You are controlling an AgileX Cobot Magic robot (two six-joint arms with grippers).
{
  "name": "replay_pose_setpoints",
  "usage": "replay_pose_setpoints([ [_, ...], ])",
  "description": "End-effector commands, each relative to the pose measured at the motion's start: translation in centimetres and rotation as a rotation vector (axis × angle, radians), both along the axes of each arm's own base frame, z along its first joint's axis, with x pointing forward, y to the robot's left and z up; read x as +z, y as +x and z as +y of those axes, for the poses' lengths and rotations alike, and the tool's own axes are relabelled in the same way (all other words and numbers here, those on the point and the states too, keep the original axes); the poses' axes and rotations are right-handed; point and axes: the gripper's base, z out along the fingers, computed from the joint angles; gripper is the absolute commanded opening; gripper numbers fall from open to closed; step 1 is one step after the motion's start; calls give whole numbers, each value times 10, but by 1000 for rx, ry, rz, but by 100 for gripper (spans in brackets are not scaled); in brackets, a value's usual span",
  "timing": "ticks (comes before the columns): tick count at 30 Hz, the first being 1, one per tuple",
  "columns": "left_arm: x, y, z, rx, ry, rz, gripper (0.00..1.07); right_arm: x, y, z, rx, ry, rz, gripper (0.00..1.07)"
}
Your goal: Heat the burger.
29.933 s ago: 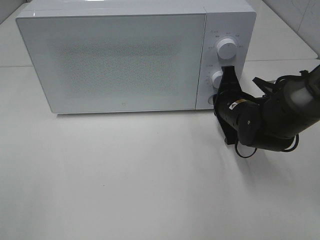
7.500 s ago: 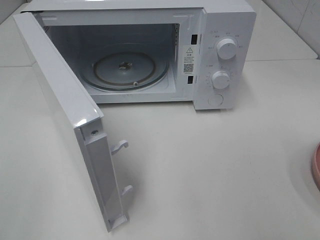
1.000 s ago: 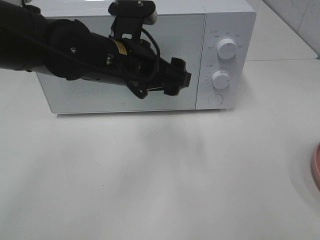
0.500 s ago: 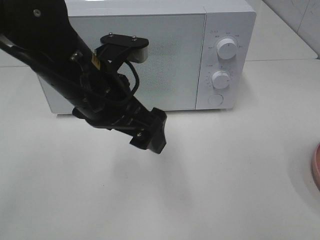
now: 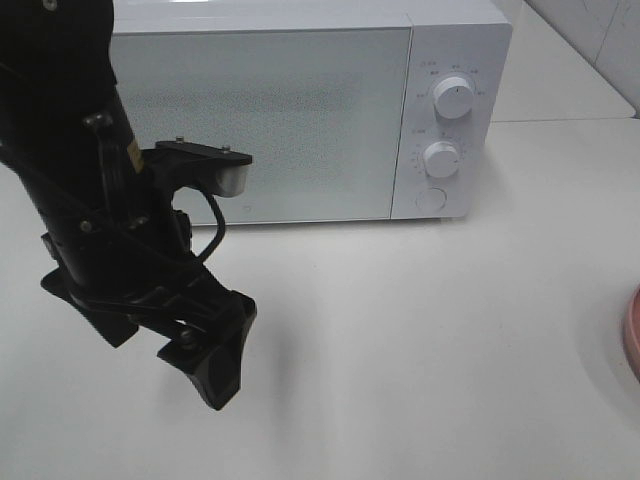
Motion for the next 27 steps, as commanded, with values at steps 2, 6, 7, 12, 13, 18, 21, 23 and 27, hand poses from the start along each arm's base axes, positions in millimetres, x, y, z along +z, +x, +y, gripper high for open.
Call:
replay_pose_setpoints([
  [2,5,7,17,69,13,54,100,1,-5,-1,0,-6,-34,74],
  [6,16,10,49,175,-14,42,100,1,-5,-1,0,-6,-34,74],
  [7,19,10,58,201,-19,35,100,1,-5,-1,0,-6,-34,74],
  [12,33,-2,105,346,-49,-10,100,1,-5,-1,0,-6,-34,74],
  [13,34,-4,116,384,-51,-15,100,1,-5,-1,0,-6,-34,74],
  [18,44,-30,162,537,-51,-92,100,1,-5,-1,0,-6,-34,74],
  [21,49,-59,188,640,-45,-186,100,1,-5,-1,0,-6,-34,74],
  [23,51,-65,191,657,-47,-211,100,1,-5,-1,0,-6,-34,74],
  [27,55,-88,202,714,-56,-313,100,1,-5,-1,0,-6,-34,74],
])
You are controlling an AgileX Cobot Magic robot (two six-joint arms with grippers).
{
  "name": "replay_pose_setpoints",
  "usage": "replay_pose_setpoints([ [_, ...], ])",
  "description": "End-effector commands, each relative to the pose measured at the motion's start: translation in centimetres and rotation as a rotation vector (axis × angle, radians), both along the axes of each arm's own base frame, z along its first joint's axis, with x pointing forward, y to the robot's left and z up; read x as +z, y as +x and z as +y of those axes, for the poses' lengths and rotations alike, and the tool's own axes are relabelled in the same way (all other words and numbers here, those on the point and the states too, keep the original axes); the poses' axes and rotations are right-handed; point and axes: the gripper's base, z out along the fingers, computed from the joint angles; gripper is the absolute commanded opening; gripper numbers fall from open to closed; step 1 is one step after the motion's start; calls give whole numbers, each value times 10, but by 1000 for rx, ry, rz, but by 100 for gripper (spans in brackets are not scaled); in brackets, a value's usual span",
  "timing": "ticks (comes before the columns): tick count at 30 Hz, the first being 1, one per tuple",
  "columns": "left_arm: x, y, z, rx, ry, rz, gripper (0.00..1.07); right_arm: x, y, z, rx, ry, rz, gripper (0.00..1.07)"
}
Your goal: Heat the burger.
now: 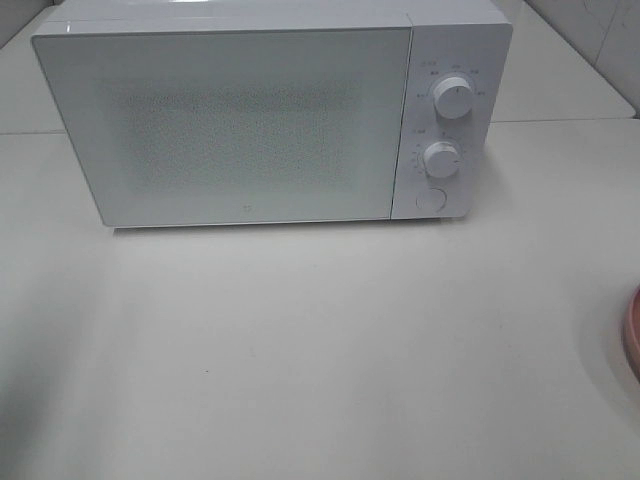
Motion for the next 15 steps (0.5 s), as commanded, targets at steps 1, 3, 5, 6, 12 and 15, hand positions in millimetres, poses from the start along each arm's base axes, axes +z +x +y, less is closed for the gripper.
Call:
replay_pose_setpoints([
  [1,4,-35,12,87,24,-151,100,1,-5,-1,0,-6,-34,74],
  [3,5,-51,15,103,44,-239,100,1,-5,-1,0,-6,-34,74],
  [5,4,-71,16,105,72,-341,100,1,-5,-1,0,-6,-34,74],
  [6,4,-71,16,105,72,-341,100,1,-5,-1,0,-6,-34,74],
  [12,5,-104,15,133,70,-585,100,1,-5,-1,0,-5,-34,74],
  [15,3,-119,16,137,81,-673,100,1,-5,-1,-1,-4,-34,74],
])
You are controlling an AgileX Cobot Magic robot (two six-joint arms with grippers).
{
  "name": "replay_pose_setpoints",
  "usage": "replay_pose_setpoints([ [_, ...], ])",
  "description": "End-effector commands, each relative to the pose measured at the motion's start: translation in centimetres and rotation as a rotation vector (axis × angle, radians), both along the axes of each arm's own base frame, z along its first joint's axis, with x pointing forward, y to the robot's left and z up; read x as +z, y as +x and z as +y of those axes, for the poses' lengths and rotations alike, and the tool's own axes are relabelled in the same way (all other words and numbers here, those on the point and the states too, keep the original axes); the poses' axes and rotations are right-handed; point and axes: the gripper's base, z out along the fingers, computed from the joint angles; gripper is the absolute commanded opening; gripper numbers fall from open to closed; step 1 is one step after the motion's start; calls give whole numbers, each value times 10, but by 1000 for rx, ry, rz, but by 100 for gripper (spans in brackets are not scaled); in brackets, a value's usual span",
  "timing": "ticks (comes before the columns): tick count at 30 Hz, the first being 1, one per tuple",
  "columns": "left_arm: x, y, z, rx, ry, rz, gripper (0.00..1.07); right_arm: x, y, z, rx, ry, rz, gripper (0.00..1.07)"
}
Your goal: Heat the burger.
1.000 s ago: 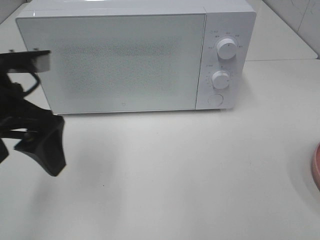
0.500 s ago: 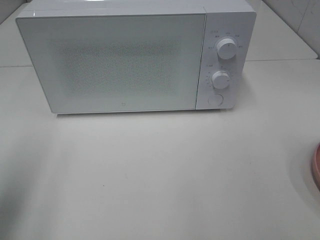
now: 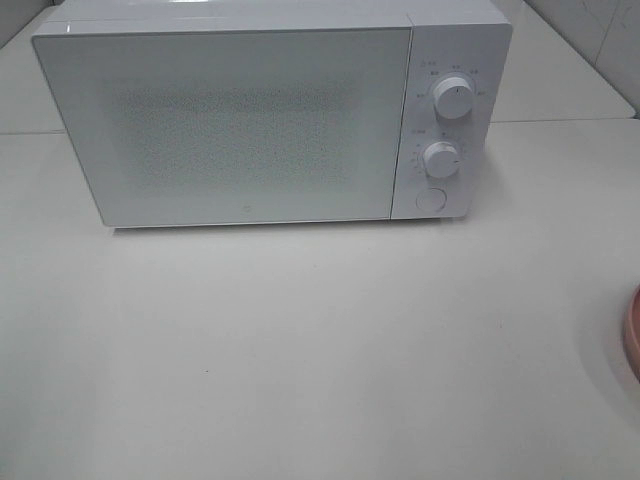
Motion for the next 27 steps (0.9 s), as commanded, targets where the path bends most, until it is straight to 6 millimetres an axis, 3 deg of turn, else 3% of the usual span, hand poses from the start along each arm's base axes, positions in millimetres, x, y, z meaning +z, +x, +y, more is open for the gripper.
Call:
replay_pose_setpoints([
  [1,1,-21,0,17,10,-146,100,1,-5,-1,-1,-3,-34,74],
  [9,1,-48,-1,18,18,-317,100,1,-5,-1,-2,-4,-34,74],
  [27,1,-47,-1,19,19,-308,100,1,-4,-1,-2,-3,-33,74],
])
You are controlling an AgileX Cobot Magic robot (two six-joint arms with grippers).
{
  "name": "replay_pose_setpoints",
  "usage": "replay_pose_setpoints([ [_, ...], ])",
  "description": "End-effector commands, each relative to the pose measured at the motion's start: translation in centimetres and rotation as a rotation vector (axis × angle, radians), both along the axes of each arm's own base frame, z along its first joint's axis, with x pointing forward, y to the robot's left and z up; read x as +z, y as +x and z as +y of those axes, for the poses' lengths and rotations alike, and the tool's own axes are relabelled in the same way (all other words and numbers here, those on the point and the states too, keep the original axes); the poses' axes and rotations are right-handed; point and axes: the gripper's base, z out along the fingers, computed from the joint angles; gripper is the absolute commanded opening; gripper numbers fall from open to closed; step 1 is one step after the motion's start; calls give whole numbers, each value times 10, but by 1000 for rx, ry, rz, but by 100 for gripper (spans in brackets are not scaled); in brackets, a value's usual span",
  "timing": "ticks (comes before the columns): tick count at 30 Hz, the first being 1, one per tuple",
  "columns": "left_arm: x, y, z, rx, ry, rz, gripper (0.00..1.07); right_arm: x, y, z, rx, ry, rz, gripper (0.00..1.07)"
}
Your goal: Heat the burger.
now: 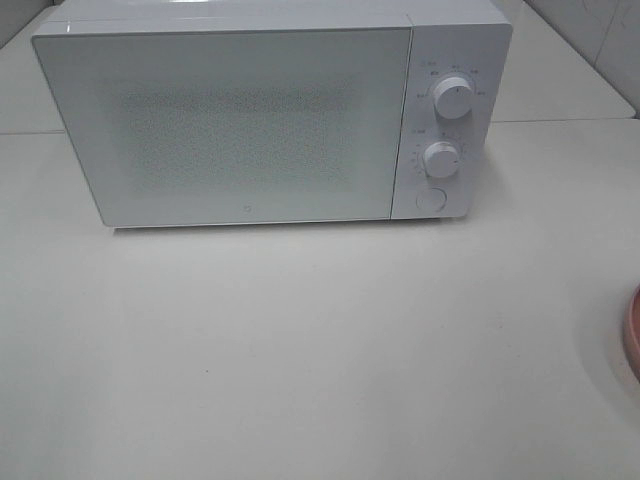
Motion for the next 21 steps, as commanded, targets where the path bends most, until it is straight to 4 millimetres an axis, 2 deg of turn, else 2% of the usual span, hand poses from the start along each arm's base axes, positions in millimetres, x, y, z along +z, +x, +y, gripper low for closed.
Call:
replay_pose_setpoints([
  [1,1,-2,0,6,0,-34,100,1,-4,-1,-2,-3,-33,74],
  [21,1,-2,0,6,0,-34,100,1,-4,-1,-2,-3,-33,74],
])
